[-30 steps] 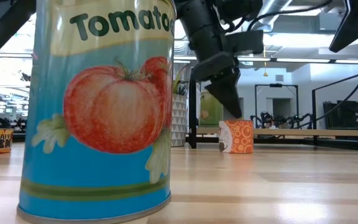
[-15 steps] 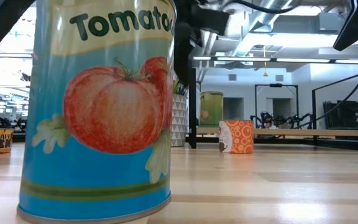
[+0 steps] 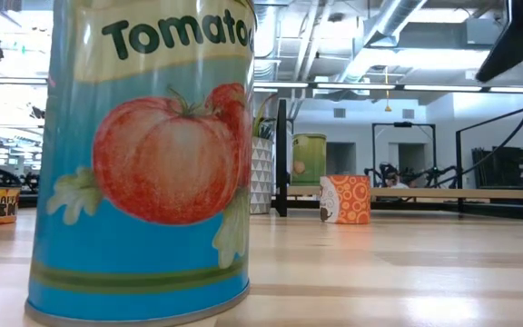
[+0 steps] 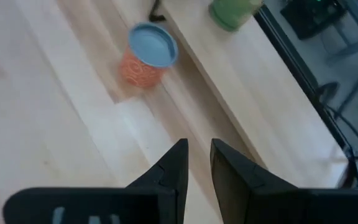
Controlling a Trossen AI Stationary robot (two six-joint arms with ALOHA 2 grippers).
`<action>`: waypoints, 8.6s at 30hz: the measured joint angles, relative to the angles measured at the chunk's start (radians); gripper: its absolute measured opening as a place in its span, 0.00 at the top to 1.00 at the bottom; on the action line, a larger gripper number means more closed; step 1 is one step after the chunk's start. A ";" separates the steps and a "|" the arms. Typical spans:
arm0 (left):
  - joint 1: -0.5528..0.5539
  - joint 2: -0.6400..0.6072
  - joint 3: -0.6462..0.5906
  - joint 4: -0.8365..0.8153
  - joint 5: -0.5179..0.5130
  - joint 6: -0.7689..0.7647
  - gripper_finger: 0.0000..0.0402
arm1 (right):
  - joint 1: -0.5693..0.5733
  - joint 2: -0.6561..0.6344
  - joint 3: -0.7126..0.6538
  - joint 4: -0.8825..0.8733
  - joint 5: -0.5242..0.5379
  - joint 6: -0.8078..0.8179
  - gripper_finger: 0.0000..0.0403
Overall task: Pick and place cans onto a shelf
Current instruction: Move the canned goods to the center on the table, then put the canned green peas on the shelf
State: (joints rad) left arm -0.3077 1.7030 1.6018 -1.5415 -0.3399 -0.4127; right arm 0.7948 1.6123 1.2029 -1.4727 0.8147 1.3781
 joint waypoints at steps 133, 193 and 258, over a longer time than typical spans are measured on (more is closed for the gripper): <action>0.117 0.157 -0.184 0.552 -0.043 0.347 1.00 | -0.161 -0.066 -0.045 0.058 0.020 -0.232 0.77; 0.133 -0.506 -0.870 0.906 -0.143 0.202 1.00 | -0.431 -0.004 -0.046 0.846 -0.791 -1.022 0.77; 0.133 -0.506 -0.869 0.913 -0.158 0.188 1.00 | -0.412 -0.005 -0.061 0.822 -0.784 -0.907 0.97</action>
State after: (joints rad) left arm -0.1751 1.1974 0.7326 -0.6285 -0.4976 -0.2249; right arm 0.3828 1.6070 1.1416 -0.6507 0.0311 0.4711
